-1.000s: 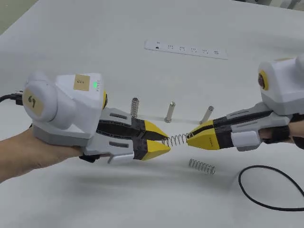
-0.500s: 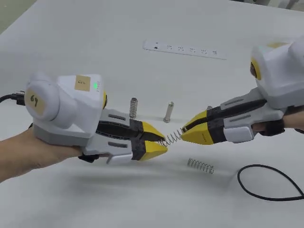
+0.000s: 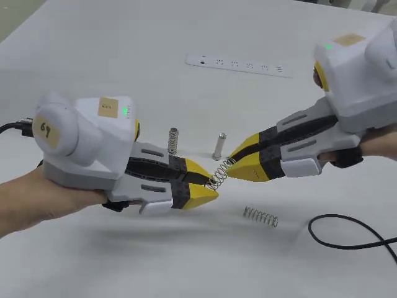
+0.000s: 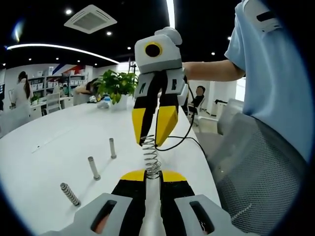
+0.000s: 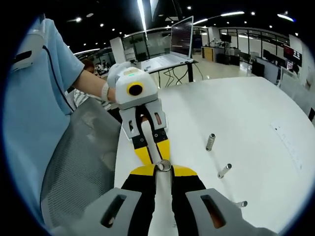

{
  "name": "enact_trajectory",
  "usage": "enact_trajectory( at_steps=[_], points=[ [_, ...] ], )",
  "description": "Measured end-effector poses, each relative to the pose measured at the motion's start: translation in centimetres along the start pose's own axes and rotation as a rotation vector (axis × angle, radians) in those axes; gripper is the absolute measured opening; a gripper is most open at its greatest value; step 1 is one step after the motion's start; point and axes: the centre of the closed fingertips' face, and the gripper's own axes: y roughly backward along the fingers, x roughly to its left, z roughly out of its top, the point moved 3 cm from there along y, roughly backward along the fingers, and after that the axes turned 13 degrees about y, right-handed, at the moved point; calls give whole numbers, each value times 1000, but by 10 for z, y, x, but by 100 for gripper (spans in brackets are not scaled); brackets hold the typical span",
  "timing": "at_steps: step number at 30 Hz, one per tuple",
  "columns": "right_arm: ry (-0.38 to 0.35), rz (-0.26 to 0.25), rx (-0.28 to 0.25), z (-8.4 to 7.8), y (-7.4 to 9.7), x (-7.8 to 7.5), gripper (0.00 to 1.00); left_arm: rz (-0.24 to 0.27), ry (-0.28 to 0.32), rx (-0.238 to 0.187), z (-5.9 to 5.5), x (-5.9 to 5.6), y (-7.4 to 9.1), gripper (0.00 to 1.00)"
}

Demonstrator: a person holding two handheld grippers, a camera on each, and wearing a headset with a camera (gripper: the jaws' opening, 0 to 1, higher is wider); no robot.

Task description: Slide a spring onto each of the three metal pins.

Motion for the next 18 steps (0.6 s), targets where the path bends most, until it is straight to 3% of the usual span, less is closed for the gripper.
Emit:
enact_trajectory(
  at_steps=[18],
  points=[
    [81, 11, 45, 6, -3, -1, 8, 9, -23, 2, 1, 1, -3, 2]
  ],
)
